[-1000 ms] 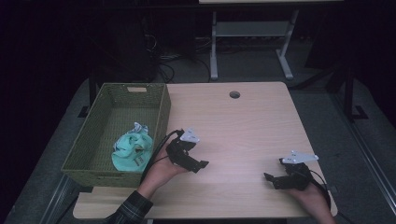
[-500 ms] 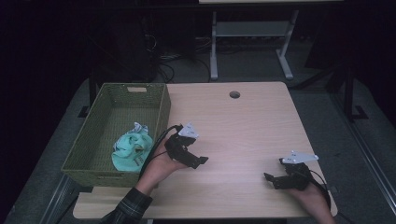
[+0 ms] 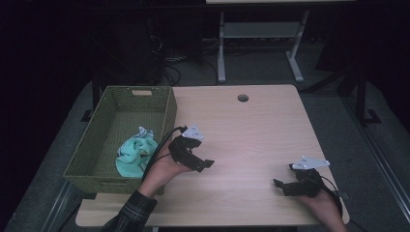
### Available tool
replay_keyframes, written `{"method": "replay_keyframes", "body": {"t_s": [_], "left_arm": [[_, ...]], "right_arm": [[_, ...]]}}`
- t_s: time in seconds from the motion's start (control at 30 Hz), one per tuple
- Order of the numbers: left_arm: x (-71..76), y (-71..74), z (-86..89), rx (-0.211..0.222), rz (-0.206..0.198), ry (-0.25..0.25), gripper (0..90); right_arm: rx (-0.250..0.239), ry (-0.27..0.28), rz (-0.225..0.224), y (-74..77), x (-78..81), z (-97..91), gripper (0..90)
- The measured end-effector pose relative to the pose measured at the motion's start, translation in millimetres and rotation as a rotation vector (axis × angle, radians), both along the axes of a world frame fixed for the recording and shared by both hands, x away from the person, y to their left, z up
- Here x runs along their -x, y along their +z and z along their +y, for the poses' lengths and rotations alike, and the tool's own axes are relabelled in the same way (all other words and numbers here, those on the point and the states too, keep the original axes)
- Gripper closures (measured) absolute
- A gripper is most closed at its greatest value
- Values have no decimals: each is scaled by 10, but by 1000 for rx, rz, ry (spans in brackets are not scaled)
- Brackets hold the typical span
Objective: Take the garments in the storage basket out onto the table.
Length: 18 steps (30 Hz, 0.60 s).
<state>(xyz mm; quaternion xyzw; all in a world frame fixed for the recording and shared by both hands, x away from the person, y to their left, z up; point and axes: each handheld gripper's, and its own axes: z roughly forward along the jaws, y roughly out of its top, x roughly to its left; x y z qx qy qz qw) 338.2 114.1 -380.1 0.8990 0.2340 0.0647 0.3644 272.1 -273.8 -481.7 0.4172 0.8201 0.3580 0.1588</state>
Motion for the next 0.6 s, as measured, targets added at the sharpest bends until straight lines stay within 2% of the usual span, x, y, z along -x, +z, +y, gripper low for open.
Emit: {"method": "replay_keyframes", "body": {"t_s": [0.27,0.6], "left_arm": [[-15,113,47,20,-4,4,136],[-37,201,217,36,-5,30,136]], "right_arm": [[1,1,-1,0,0,0,122],[2,4,-6,-1,-4,-3,122]]}}
